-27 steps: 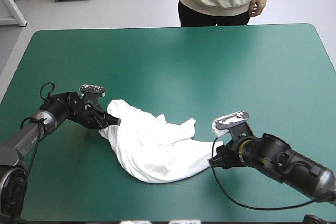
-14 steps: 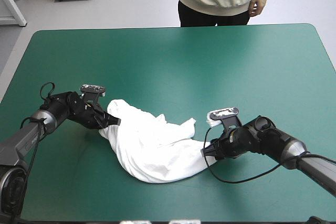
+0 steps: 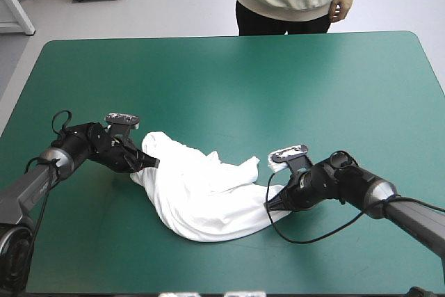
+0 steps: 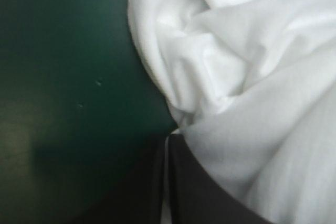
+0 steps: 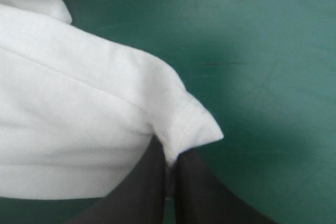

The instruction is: Fold the cloth

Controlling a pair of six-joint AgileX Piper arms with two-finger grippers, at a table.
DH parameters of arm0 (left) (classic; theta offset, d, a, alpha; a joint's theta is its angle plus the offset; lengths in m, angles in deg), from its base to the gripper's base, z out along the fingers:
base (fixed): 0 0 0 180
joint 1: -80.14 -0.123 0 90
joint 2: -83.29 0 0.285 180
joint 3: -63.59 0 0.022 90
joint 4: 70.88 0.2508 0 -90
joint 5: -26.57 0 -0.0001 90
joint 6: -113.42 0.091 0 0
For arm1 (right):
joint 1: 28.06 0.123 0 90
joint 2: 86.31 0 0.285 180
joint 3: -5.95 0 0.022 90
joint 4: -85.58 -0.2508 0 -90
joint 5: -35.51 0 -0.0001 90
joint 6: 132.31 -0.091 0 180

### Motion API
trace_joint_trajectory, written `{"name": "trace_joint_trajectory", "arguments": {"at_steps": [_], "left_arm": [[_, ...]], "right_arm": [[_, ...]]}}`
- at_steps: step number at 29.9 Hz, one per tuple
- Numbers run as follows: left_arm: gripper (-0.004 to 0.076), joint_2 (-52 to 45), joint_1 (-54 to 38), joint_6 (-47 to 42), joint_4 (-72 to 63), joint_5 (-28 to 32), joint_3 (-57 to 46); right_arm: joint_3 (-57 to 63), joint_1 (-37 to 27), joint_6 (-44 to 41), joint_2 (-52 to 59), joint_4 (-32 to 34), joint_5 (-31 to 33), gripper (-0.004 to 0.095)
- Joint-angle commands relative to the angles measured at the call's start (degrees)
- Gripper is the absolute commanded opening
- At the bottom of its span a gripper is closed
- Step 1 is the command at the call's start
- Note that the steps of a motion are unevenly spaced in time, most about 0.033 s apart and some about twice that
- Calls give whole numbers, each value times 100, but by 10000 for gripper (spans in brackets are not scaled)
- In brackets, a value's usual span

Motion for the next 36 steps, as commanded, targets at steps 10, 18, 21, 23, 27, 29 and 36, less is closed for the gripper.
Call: {"name": "trace_joint_trajectory", "arguments": {"at_steps": [10, 18, 21, 23, 27, 29, 36], "left_arm": [[-9, -2229, 15, -60, 42, -667, 1414], [-9, -2917, 15, -60, 42, -928, 3316], [-9, -2954, 15, 41, 42, -1052, 4086], [-9, -2958, 15, 202, 30, -1230, 4616], [-9, -2958, 15, 316, 6, -1570, 5787], [-9, -2958, 15, 316, 6, -1662, 6266], [-9, -2958, 15, 241, -62, -2043, 7191]], "right_arm": [[-1650, -8, -1814, 2686, 3126, 896, -17], [-3715, -8, -1082, 3013, 3254, 893, -17], [-4374, -8, -785, 3013, 3241, 845, -17], [-4817, -8, -576, 3013, 3232, 845, -17], [-5537, -8, -114, 3013, 3169, 895, -16], [-5861, -8, 144, 3013, 3026, 955, -14], [-6861, -8, 595, 3013, 2970, 1519, -7]]}}
